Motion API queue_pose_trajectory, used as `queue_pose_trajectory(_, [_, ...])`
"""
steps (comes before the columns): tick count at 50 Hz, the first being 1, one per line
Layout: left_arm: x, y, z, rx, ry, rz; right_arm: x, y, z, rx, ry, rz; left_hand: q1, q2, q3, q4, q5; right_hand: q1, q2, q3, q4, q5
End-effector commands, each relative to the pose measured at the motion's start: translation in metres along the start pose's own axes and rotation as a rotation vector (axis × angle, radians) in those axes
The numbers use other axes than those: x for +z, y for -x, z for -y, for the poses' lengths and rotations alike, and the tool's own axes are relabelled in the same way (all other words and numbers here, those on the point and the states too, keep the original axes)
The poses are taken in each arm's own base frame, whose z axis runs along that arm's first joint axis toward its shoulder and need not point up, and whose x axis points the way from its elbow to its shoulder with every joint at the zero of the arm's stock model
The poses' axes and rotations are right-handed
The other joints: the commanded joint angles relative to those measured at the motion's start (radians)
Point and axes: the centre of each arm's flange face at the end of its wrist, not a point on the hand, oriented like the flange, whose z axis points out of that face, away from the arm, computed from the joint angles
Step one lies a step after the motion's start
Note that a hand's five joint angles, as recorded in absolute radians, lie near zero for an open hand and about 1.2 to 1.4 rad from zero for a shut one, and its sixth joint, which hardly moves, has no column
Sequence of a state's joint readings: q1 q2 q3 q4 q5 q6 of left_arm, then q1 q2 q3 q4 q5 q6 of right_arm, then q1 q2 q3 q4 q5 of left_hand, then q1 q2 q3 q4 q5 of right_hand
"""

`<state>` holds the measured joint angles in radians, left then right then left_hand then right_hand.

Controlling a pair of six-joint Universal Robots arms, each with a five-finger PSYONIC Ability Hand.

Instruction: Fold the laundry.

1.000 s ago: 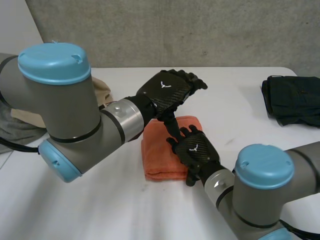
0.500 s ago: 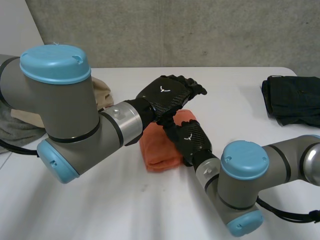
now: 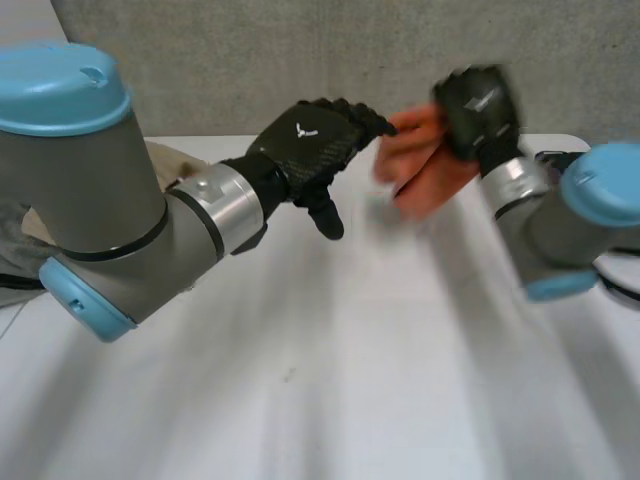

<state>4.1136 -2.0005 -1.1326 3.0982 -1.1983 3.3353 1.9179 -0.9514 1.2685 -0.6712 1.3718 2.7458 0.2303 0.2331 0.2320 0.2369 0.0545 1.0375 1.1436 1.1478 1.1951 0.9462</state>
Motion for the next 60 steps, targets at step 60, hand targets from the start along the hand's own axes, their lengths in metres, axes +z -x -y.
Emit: queue_pose_trajectory(60, [-0.021,-0.011,0.053,0.023,-0.147,0.008,-0.077,-0.312,-0.037,-0.401,0.475,-0.532,0.048,0.045,0.046,0.041,0.049,-0.863,-0.969,-0.973,-1.021,-0.946])
